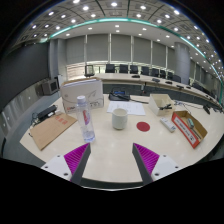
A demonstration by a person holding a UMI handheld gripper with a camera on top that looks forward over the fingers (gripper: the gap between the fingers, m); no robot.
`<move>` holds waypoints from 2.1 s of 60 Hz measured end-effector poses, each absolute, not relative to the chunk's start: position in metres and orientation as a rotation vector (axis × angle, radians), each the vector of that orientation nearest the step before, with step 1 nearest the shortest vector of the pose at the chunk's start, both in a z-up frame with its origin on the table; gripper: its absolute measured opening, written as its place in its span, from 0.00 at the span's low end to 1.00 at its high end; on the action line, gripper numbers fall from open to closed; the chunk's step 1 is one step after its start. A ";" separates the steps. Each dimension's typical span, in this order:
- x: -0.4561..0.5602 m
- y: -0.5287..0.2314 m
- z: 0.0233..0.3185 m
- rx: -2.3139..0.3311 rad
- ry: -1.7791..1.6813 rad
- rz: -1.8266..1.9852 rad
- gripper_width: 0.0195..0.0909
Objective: Pour water
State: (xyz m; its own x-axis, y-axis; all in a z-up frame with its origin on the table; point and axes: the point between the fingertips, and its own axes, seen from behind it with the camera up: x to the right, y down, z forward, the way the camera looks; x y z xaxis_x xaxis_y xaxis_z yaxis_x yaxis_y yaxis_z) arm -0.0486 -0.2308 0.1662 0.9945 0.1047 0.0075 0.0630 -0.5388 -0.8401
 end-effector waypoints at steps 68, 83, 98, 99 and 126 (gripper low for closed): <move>-0.216 -0.025 0.116 -1.902 0.012 0.168 0.20; -0.224 0.021 0.199 -1.757 0.510 0.838 0.20; -0.201 0.067 0.212 -1.515 1.044 1.411 0.20; -0.199 0.069 0.211 -1.498 1.073 1.440 0.20; -0.180 0.085 0.172 -1.252 1.473 1.792 0.20</move>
